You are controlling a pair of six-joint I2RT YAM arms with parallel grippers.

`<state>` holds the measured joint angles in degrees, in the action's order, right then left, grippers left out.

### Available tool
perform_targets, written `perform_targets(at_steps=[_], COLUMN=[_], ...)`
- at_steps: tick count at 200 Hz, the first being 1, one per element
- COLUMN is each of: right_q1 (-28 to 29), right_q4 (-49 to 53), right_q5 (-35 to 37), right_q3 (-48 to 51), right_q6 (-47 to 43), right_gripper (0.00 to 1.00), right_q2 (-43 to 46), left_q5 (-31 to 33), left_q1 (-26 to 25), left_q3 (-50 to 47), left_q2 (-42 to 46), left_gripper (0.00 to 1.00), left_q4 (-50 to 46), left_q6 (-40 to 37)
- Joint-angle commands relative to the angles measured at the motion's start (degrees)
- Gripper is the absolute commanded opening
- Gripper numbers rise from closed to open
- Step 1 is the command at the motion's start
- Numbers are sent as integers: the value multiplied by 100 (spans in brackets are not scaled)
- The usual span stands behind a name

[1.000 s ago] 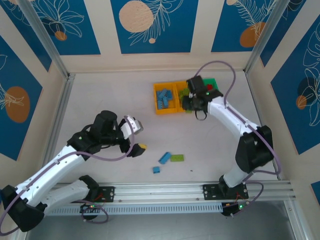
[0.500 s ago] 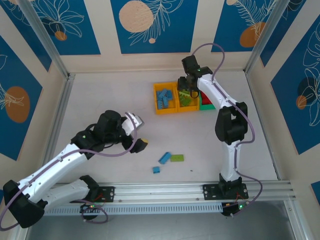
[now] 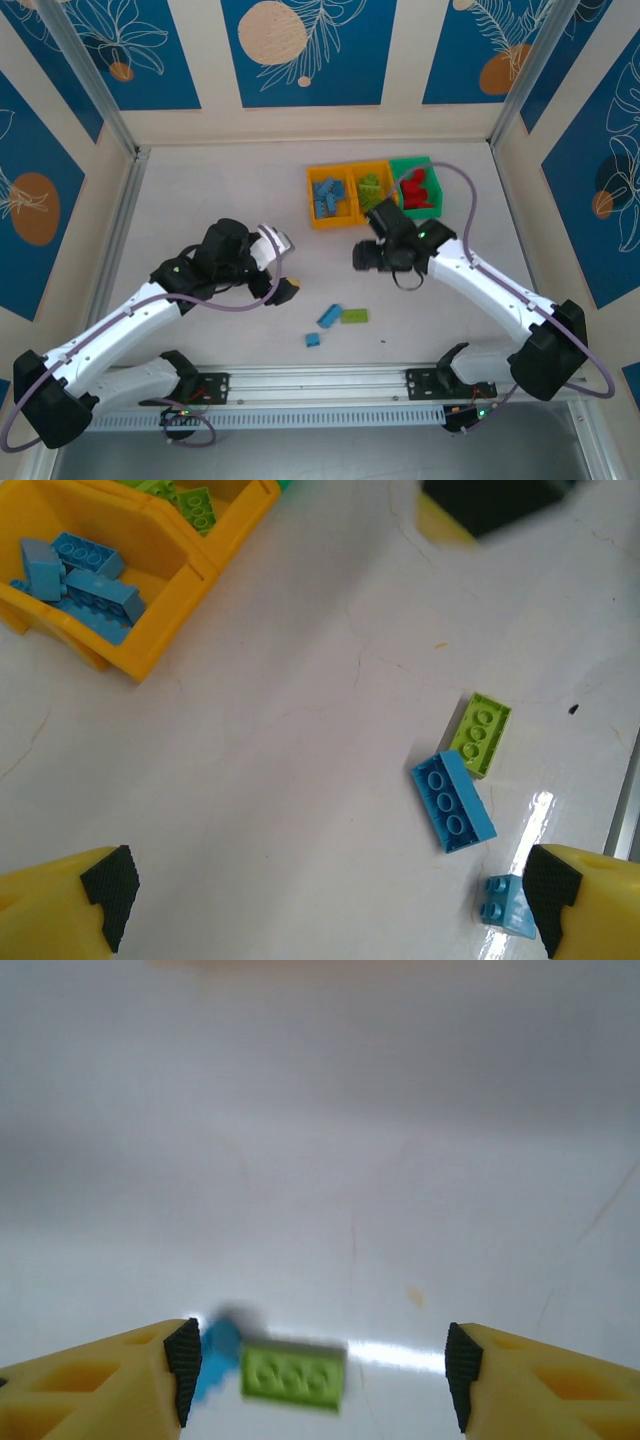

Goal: Sort the legos into containers by color

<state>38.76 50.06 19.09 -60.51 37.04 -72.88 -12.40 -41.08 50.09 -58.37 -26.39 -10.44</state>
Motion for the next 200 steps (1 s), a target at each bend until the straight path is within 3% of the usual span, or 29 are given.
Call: perform_targets(at_steps=[1, 42, 77, 158, 200], right_q1=[511, 1318, 1479, 1560, 1696], right_q4=[392, -366, -1081, -1765, -1508], right_q5=[32, -406, -546, -378, 301], right_q3=[634, 1345, 1673, 1680, 1674], right_q6=[888, 927, 957, 670, 995], right_gripper=[72, 84, 91, 91, 79], right_q2=[172, -39, -385, -1282, -1462], left_q5=[-155, -218, -210, -209, -140], left_q1=[-65, -58, -82, -130, -144], left_q3=[98, 239, 362, 353, 309], left_q2=[-58, -268, -438, -535, -457], left_gripper=[100, 100, 100, 100, 100], left_q4=[79, -20, -131, -72, -94], left_q6=[-169, -171, -136, -105, -104])
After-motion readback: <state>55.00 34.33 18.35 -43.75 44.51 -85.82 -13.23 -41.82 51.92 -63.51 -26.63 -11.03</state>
